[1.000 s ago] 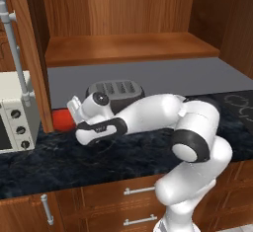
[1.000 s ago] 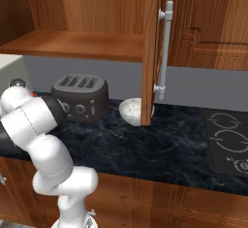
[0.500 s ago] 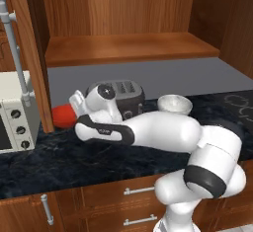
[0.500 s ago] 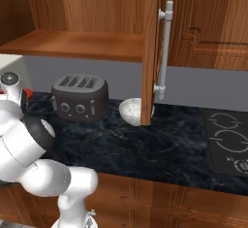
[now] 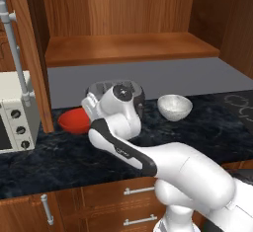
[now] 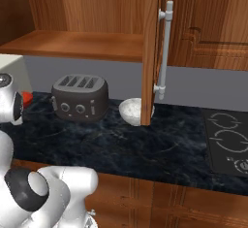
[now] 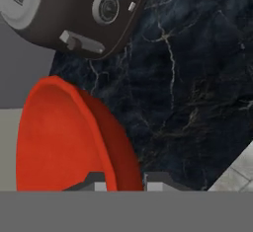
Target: Pick up the bowls on the counter and stack them on top of one another in the open cabinet. Place the smaller bowl on top of the larger bowl.
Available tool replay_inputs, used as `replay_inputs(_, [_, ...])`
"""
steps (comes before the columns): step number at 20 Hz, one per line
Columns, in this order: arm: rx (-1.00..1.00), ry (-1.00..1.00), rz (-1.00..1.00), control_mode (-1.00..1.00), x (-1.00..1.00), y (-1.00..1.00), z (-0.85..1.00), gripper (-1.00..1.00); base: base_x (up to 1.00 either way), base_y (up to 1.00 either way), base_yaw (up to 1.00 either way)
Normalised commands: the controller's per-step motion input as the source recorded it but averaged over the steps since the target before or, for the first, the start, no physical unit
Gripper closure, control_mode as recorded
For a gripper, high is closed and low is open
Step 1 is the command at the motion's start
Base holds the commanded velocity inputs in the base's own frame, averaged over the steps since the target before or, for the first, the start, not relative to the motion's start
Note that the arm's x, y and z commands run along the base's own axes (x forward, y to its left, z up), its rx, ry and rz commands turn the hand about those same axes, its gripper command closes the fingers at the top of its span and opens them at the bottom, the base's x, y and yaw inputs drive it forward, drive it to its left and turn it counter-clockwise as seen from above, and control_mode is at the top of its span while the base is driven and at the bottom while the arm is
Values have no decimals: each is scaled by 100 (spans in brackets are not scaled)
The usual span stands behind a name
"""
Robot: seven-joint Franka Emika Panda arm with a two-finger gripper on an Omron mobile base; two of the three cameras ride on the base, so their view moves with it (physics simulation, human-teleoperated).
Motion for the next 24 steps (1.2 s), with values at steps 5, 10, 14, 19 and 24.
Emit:
replay_inputs(5, [-5,0,1,-100,-54,-51,27,100,0,0,0])
replay_inputs(10, [-1,0,4,-100,-53,-54,31,100,0,0,0])
replay_inputs(14, [0,0,9,-100,-52,-57,33,100,0,0,0])
replay_inputs(19, [0,0,12,-100,-45,-61,33,100,0,0,0])
replay_inputs(24, [-3,0,9,-100,-46,-57,34,100,0,0,0])
